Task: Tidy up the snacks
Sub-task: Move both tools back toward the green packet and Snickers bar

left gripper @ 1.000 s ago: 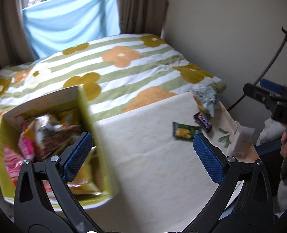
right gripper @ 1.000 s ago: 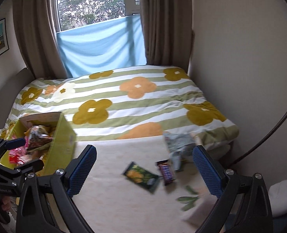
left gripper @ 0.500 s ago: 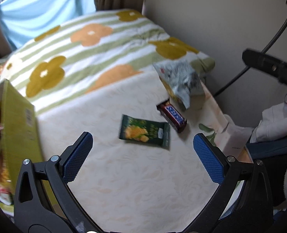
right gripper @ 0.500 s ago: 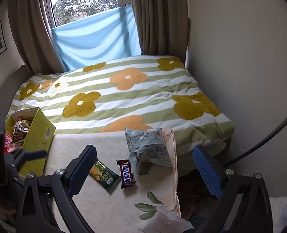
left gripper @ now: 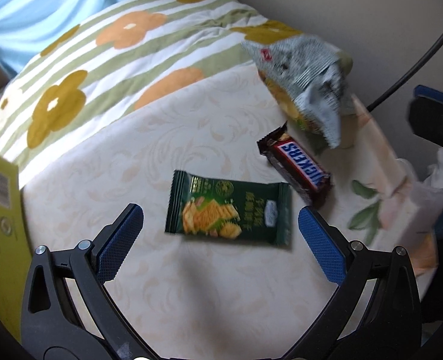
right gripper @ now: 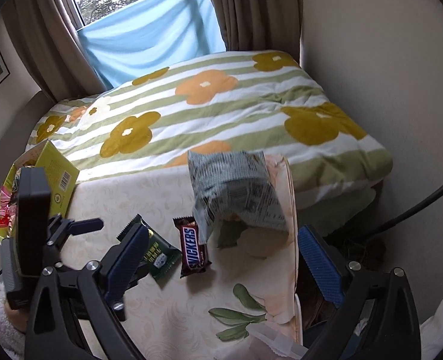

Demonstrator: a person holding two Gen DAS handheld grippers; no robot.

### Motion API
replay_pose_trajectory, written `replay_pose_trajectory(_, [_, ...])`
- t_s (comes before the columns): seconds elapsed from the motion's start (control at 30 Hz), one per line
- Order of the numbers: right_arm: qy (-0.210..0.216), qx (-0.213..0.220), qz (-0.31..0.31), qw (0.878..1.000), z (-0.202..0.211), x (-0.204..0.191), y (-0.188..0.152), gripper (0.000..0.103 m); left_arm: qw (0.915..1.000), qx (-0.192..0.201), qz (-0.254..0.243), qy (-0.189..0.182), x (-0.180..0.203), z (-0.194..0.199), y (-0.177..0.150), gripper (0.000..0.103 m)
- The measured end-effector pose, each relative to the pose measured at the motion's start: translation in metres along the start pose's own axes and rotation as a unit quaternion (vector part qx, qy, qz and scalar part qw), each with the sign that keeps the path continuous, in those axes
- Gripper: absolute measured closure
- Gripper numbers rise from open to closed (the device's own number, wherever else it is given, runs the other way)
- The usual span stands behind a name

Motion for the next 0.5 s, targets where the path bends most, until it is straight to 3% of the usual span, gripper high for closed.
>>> replay_pose_trajectory(0.2, [-0.009,-0.015,-0.018,1.000,-0.013,0.009,-0.007,0.004,0.9994,-0.009,-0.028,0.017,0.003,-0.025,0.000,0.000])
replay_pose_trajectory(0.5, [-0.007,-0.015,-0.030,0.999,-0.014,0.006,-0.011,0.004,0.9993,-0.025,-0.020,0.021,-0.016,-0.022,-0.012,0.000])
Point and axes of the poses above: each gripper's, at about its wrist camera, not at the fingertips, and z roughly against the way its jaws point, x to its right, y to its top, the point moved 8 cm from there along -z, roughly the way its jaws point, and after that the axes turned 2 degrees about -x, right-handed, at the moved point
